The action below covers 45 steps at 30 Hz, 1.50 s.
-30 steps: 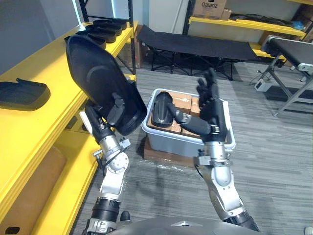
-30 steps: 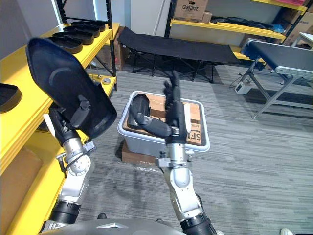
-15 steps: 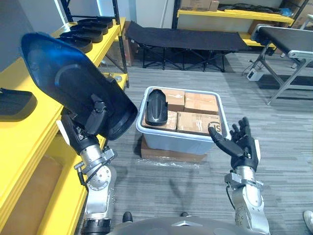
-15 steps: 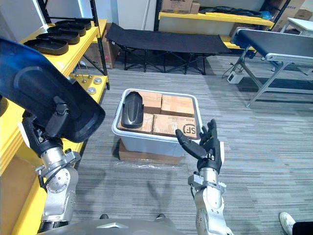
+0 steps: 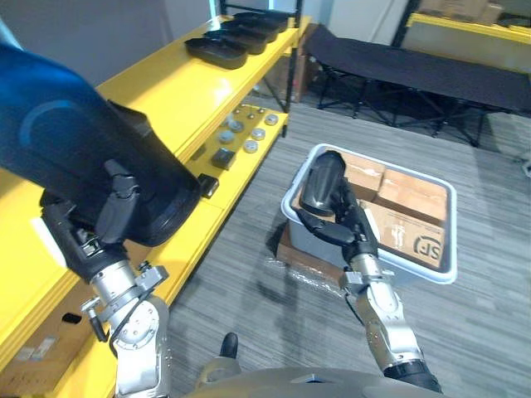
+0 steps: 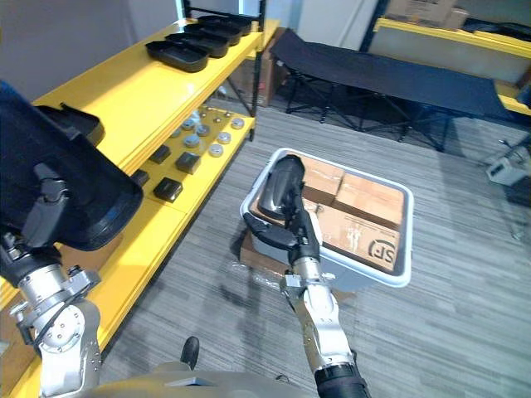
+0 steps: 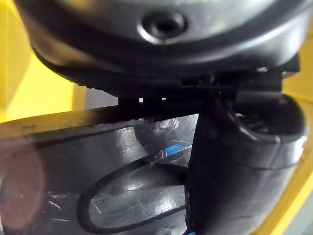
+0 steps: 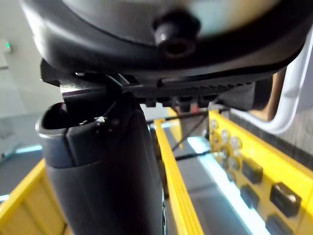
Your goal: Walk over and take three plastic housings, then place them on the shelf
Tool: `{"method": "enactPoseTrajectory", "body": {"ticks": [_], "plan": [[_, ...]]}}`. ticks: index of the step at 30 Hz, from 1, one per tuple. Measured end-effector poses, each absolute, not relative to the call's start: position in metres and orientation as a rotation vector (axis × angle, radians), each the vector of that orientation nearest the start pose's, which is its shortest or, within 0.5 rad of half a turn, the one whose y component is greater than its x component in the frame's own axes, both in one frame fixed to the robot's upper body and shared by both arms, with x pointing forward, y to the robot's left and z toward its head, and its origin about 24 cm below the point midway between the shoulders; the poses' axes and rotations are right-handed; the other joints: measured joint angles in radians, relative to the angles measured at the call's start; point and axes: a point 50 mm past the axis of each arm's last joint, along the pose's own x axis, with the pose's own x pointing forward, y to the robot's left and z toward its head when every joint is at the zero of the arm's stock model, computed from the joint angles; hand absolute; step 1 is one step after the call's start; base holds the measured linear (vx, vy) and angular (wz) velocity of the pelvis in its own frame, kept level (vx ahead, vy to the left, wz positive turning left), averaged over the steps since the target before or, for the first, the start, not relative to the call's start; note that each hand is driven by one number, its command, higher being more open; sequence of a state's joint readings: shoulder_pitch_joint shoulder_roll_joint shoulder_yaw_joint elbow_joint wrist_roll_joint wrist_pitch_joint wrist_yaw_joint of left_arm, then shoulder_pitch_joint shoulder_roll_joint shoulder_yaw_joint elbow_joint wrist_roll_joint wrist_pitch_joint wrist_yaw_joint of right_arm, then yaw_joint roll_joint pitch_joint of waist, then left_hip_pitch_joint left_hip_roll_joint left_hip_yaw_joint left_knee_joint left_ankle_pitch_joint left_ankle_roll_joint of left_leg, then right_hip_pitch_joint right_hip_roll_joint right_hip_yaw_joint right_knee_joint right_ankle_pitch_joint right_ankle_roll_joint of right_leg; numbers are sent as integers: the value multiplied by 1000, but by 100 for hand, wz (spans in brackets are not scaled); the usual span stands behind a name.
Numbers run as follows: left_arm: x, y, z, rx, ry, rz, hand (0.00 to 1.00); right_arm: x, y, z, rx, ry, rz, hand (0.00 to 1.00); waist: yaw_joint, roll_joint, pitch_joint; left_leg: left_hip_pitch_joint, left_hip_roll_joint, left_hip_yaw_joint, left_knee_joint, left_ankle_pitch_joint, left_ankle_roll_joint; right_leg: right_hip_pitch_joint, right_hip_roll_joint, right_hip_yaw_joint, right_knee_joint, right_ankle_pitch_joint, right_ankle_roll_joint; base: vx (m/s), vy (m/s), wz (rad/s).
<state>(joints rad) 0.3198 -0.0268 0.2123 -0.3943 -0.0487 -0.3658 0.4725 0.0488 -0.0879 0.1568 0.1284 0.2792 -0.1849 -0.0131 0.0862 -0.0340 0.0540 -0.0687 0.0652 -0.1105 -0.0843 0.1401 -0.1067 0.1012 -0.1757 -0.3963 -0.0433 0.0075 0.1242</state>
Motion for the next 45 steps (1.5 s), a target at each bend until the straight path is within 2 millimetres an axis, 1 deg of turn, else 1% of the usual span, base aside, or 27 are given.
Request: {"method": "enactPoseTrajectory", "body": {"ticks": [3,6,10,13,14,15,16,17,18,19,21,22,23,25,26,27,30,31,33,36,40,41,44,45], "plan": [[159,232,96,-55,-454,731,0,245,-130,19,198,3,108,100,11,-4,4,0,-9,-7,0,2,4,4,-9,-12,5,-4,1,0,8,11],[161,230,97,-46,-455,682,0,246,-129,19,166,-2,113,100,13,-8,10,2,-11,-3,0,-1,1,-3,-15,-10,20,-14,-5,-23,10,-3],[162,228,96,-43,-451,658,0,245,-125,19,155,3,143,100,-6,-8,17,5,-2,0,0,2,-1,-14,-12,-3,43,-24,-10,-33,-9,-5],[163,224,95,-60,-445,636,0,244,-128,17,146,7,152,100,-10,1,23,0,0,0,0,4,5,-2,-8,-14,43,-23,-10,-1,-16,12],[165,220,95,-74,-442,609,0,242,-130,16,138,14,150,100,-16,8,28,-13,1,13,-1,7,12,5,-9,-39,42,-20,-4,-30,-17,70],[168,215,95,-95,-442,569,0,241,-135,14,126,21,140,100,-32,15,32,-29,14,66,0,19,26,14,-10,-81,42,-24,0,-32,-10,90],[169,212,96,-105,-444,544,0,240,-138,13,122,23,131,100,-37,20,40,-33,17,83,0,32,29,24,-10,-103,44,-25,2,-21,17,97],[171,207,95,-131,-441,486,0,240,-142,13,121,26,120,100,-21,27,55,-41,11,72,0,53,27,27,-16,-123,61,-36,6,1,24,58],[172,206,95,-143,-440,473,0,241,-143,13,122,25,121,100,-13,28,56,-44,8,68,-1,53,27,26,-18,-126,65,-39,9,-3,24,43],[172,206,95,-152,-440,462,0,241,-142,13,128,23,133,100,-8,27,58,-46,4,58,-1,54,29,25,-22,-131,75,-47,11,1,3,35],[172,206,95,-171,-442,436,0,240,-140,13,130,22,162,100,-9,27,62,-45,-10,30,-4,49,32,25,-40,-148,127,-81,11,-1,-2,44],[173,205,95,-169,-445,406,0,240,-140,14,132,21,162,100,-9,23,67,-42,-20,17,-4,47,35,23,-53,-148,168,-113,9,-10,-4,38],[174,204,96,-168,-445,388,0,240,-141,14,136,20,157,100,-9,23,68,-43,-23,11,-4,47,35,22,-57,-141,187,-130,1,-22,-14,54],[178,200,97,-147,-450,284,0,233,-151,15,142,5,114,100,-12,17,75,-44,-40,-15,-5,51,42,7,-53,-60,252,-202,2,-39,-80,63],[178,198,97,-142,-448,260,0,231,-154,15,147,2,101,100,-13,18,75,-45,-42,-15,-5,54,45,3,-53,-51,267,-213,-2,-23,-88,45],[179,194,96,-138,-443,222,0,227,-158,15,173,-4,80,100,-12,17,76,-46,-44,-16,-4,61,50,1,-55,-42,279,-214,5,-8,-67,22],[181,186,92,-147,-430,178,0,225,-164,16,202,-20,55,100,-24,16,77,-51,-41,-9,-4,68,46,0,-55,-39,280,-215,5,-5,-51,3],[181,185,92,-147,-430,172,0,225,-164,17,202,-27,66,100,-32,14,78,-48,-40,0,0,74,38,-5,-55,-32,279,-213,7,5,-27,-12],[181,185,92,-151,-428,184,0,225,-163,18,200,-36,89,100,-35,12,80,-48,-35,20,0,77,39,-20,-55,-9,279,-210,12,-19,-18,-28],[181,186,92,-158,-426,225,0,220,-162,15,200,-38,124,100,-37,14,81,-49,-29,32,0,76,39,-28,-51,5,279,-207,15,-47,-21,-16],[181,189,92,-169,-424,274,0,217,-163,17,194,-56,149,100,-44,24,94,-82,-15,47,15,64,38,-39,-41,-14,287,-210,13,-76,-25,13],[181,190,92,-171,-427,288,0,220,-164,25,186,-94,161,100,-39,31,118,-126,-11,66,87,39,43,-56,-45,-22,308,-213,9,-77,6,22],[180,192,91,-177,-424,320,0,224,-164,31,178,-138,167,100,-31,39,162,-181,3,124,227,-25,54,-56,-57,-25,342,-227,8,-50,31,10],[179,195,91,-174,-424,339,0,226,-163,34,176,-151,168,100,-28,41,178,-208,12,153,308,-68,59,-55,-68,-24,372,-245,14,-35,80,8]]}}
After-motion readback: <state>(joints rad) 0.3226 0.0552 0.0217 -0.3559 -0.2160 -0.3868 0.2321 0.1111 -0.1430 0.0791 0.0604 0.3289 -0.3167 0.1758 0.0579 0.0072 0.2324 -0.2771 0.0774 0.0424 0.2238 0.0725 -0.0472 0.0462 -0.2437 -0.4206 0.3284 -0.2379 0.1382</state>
